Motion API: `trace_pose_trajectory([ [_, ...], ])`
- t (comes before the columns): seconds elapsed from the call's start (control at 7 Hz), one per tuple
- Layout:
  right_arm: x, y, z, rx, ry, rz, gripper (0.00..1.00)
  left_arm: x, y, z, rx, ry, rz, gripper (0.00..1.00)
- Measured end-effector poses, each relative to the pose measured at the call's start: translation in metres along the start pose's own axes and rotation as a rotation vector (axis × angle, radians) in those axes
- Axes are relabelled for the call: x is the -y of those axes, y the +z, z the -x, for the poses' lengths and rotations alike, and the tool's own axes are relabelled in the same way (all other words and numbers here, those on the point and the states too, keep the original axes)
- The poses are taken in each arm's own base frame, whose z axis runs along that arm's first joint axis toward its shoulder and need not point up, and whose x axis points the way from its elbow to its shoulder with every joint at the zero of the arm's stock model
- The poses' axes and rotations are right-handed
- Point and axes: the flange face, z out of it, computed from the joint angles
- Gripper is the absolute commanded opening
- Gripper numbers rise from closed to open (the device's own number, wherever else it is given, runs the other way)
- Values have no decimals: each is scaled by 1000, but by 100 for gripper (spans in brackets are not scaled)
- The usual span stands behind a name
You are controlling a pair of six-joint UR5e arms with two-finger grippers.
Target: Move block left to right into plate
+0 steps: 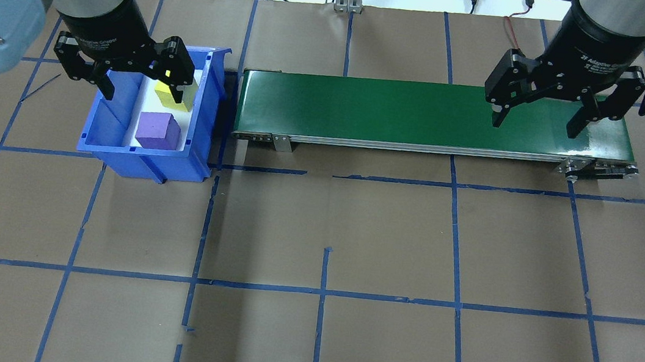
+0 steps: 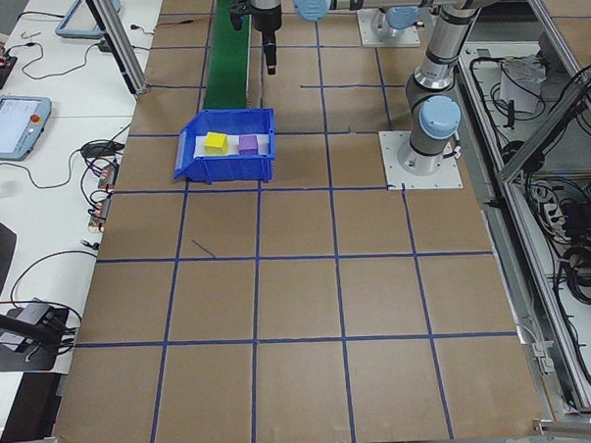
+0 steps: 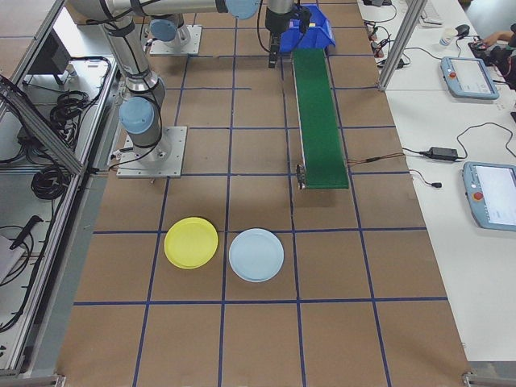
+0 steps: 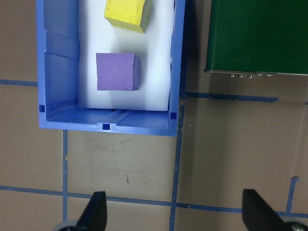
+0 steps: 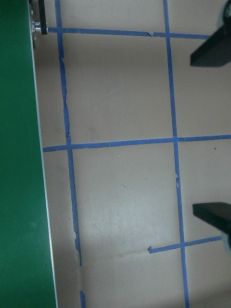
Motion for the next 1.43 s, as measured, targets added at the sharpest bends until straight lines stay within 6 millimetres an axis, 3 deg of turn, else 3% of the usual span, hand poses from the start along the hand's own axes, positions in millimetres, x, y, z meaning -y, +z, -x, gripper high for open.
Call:
trace_pose_trajectory([
  [0.43, 0, 0, 0, 0, -1, 0, 100, 2, 1, 6, 1, -7, 3, 100],
  [0.71, 0, 0, 0, 1, 0, 0, 100, 20, 12, 44, -2, -74, 18, 100],
  [1.0, 1, 1, 0, 1, 0, 0, 100, 58, 47, 93, -9, -104, 27, 100],
  [1.43, 1, 1, 0, 2, 0, -2, 100, 124, 141, 107, -18, -93, 28, 100],
])
